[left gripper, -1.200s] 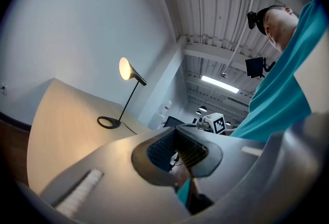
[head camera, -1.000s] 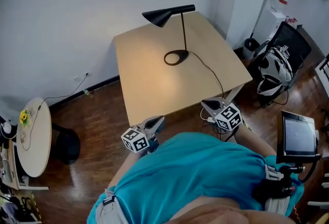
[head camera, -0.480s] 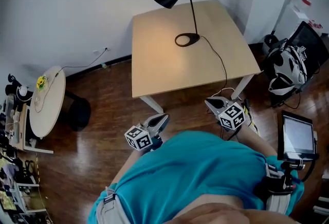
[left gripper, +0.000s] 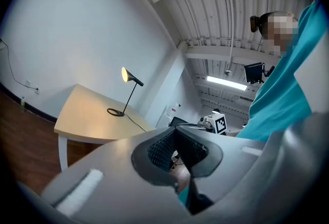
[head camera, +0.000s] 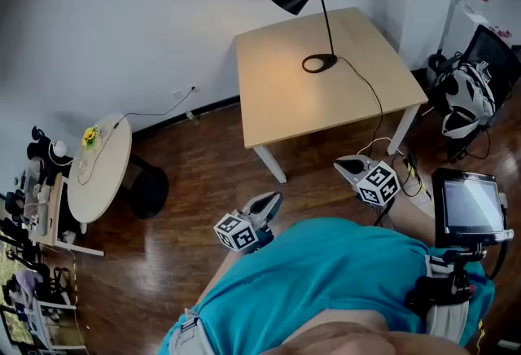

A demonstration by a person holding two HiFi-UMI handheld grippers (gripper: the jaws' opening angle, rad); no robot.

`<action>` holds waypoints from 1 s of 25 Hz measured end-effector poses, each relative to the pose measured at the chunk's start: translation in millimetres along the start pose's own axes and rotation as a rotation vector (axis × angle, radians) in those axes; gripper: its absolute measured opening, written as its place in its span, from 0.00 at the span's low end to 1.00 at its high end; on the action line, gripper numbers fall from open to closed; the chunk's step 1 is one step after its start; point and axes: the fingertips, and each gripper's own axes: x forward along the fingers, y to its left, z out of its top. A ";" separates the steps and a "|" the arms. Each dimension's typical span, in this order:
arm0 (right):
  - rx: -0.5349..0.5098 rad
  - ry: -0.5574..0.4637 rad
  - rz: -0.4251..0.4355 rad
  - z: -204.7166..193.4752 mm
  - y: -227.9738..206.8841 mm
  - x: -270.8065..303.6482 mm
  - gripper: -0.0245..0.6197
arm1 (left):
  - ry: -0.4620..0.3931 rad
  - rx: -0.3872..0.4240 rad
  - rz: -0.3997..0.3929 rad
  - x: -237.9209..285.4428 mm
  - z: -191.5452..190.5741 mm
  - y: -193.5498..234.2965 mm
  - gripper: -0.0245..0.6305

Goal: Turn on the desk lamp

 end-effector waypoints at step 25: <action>-0.011 0.041 -0.034 -2.9 210.4 -138.6 0.04 | 0.007 -0.024 -0.101 -120.2 -33.0 -178.2 0.04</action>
